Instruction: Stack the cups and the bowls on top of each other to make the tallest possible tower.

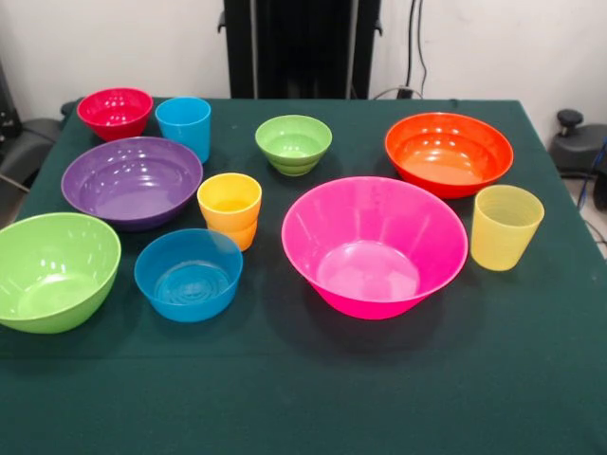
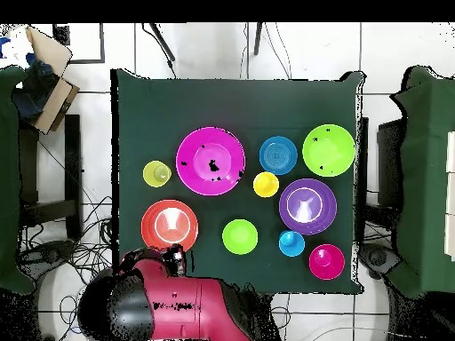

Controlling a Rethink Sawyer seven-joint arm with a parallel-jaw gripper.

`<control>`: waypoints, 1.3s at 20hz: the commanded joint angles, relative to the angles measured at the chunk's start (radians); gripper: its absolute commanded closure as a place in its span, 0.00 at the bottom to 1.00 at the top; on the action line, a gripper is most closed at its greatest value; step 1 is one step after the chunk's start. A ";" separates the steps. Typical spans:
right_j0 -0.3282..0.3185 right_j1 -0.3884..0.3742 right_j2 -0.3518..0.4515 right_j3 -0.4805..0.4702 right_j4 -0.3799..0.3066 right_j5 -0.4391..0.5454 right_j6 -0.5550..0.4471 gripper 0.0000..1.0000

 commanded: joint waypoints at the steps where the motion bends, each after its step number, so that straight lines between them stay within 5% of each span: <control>1: -0.023 0.047 0.001 0.051 0.006 -0.072 0.171 0.00; 4: -0.048 0.134 0.033 0.070 -0.005 -0.225 0.185 0.00; 12: -0.045 0.275 0.043 0.070 -0.023 -0.400 0.219 0.00; 23: 0.040 0.330 -0.048 0.030 -0.015 -0.414 0.263 0.00; 26: 0.013 0.364 -0.024 0.041 -0.014 -0.469 0.271 0.00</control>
